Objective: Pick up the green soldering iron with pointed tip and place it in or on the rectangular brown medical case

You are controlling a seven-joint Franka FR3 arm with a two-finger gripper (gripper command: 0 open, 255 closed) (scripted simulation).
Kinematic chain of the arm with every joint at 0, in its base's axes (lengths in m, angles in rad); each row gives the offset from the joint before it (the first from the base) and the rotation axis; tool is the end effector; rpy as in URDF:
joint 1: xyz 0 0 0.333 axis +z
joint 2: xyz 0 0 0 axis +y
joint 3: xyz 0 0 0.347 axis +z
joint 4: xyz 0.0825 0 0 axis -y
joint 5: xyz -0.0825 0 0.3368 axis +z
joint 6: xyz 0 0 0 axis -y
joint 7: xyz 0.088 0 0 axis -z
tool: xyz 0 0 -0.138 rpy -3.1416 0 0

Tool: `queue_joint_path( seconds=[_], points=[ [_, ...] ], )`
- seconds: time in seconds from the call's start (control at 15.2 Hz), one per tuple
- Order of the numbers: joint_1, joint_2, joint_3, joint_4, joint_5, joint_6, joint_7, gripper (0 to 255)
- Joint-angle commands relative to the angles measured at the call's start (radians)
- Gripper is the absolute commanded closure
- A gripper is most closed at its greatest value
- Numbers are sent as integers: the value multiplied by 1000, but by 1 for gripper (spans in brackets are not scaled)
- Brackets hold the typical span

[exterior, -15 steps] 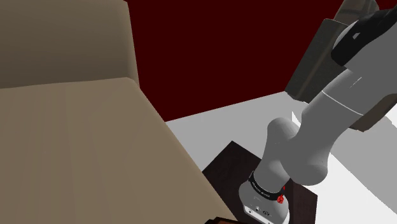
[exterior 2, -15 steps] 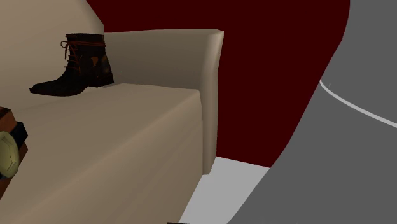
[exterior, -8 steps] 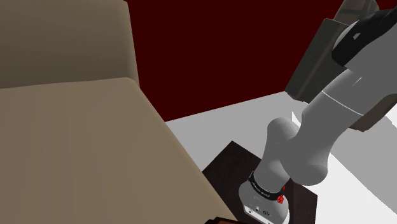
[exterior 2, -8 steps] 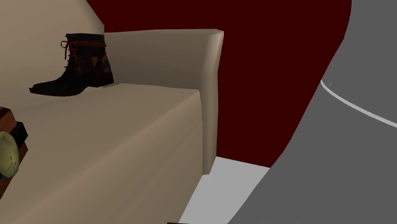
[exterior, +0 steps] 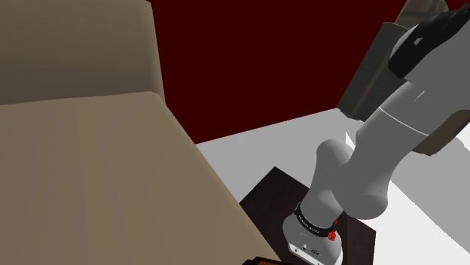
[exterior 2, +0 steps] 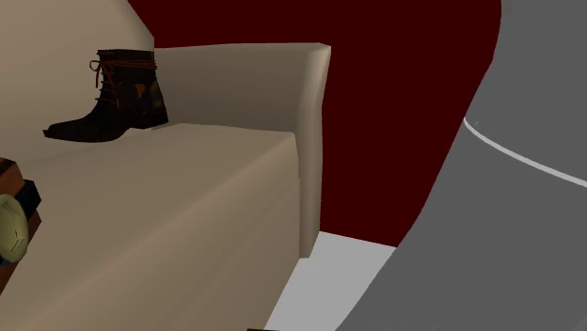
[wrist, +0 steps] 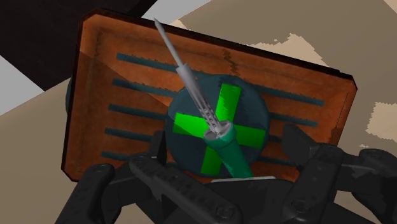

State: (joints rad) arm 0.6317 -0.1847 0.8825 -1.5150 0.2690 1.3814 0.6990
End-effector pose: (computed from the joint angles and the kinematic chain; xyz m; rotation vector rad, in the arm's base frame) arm -0.0621 0.4484 0.6835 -2.8196 -1.2831 0.1823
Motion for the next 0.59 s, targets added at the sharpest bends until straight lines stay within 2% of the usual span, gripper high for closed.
queue_joint_path(
  seconds=[0.0, 0.07, 0.53],
  points=[
    [-2, 57, 27, 102, -39, -60, 38, 0],
    [-1, 86, 42, 151, -60, -87, 56, 0],
    [0, 86, 41, 151, -60, -87, 56, 0]
  ],
)
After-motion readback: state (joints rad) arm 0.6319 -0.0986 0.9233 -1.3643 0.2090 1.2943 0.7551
